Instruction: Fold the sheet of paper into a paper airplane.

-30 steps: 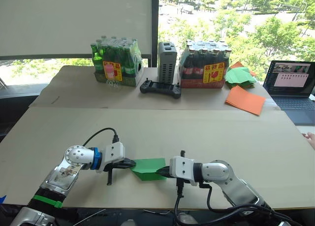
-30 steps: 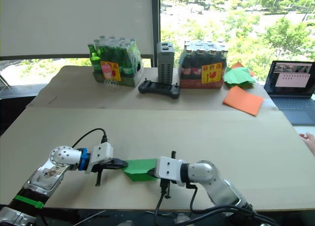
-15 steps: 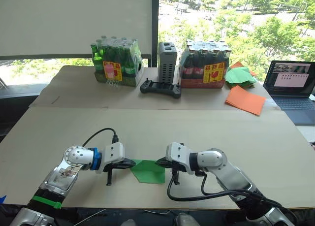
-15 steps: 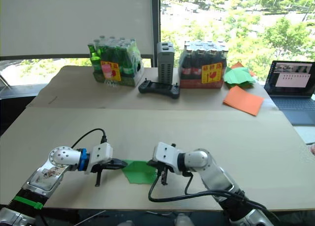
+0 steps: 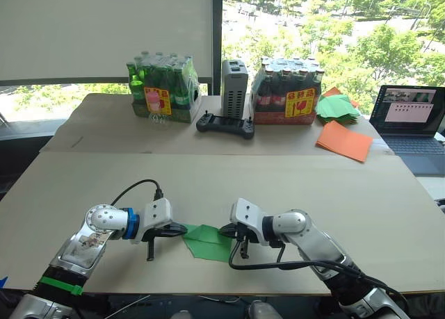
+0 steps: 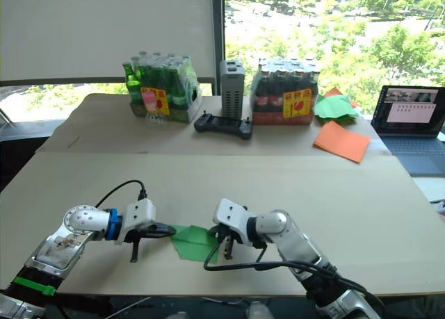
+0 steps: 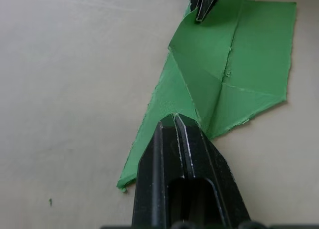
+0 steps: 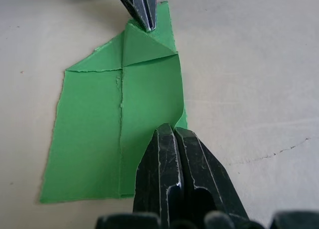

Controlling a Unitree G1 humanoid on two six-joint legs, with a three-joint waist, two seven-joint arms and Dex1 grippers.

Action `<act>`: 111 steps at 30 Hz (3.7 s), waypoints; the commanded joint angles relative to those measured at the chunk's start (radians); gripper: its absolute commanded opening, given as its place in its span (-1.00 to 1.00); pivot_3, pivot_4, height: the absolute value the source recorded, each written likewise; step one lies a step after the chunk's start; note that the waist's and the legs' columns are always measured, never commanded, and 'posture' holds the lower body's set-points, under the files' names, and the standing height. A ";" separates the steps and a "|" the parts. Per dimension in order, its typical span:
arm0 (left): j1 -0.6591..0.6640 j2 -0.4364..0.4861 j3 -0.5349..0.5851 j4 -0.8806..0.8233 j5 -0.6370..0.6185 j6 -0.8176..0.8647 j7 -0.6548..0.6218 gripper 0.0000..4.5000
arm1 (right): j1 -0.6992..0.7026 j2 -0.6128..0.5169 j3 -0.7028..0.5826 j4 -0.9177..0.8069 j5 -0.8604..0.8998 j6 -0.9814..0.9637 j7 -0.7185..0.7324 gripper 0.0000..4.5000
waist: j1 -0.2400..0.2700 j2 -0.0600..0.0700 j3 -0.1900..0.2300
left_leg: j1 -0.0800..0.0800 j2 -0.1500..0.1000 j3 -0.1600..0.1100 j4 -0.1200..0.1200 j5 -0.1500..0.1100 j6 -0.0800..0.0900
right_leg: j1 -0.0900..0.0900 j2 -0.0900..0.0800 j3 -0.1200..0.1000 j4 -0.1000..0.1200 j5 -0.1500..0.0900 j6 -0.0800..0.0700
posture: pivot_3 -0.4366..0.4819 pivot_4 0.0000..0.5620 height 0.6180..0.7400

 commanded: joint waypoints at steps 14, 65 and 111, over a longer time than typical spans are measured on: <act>-0.008 -0.031 -0.075 0.022 0.014 -0.038 -0.031 -1.00 | 0.017 -0.002 0.035 -0.009 -0.031 0.025 -0.031 -0.99 | -0.010 0.000 0.000 | 0.002 0.000 0.001 0.000 0.000 0.000 | 0.000 0.000 0.001 0.003 -0.001 -0.001 | -0.05 -0.47 1.00; 0.011 -0.047 -0.115 0.007 0.080 -0.049 -0.015 -1.00 | 0.060 -0.067 0.127 -0.093 -0.075 0.112 -0.067 -0.97 | 0.005 0.000 0.000 | 0.001 0.000 0.000 0.000 0.000 0.000 | 0.001 0.000 0.001 0.001 -0.002 0.000 | -0.05 -0.47 1.00; -0.020 -0.085 -0.138 0.021 0.077 -0.061 -0.034 -1.00 | 0.095 -0.045 0.060 -0.165 -0.013 0.089 -0.112 -0.97 | 0.010 0.000 -0.001 | -0.002 -0.001 0.000 0.000 0.000 0.000 | 0.000 -0.001 0.000 -0.003 -0.002 0.000 | -0.05 -0.47 1.00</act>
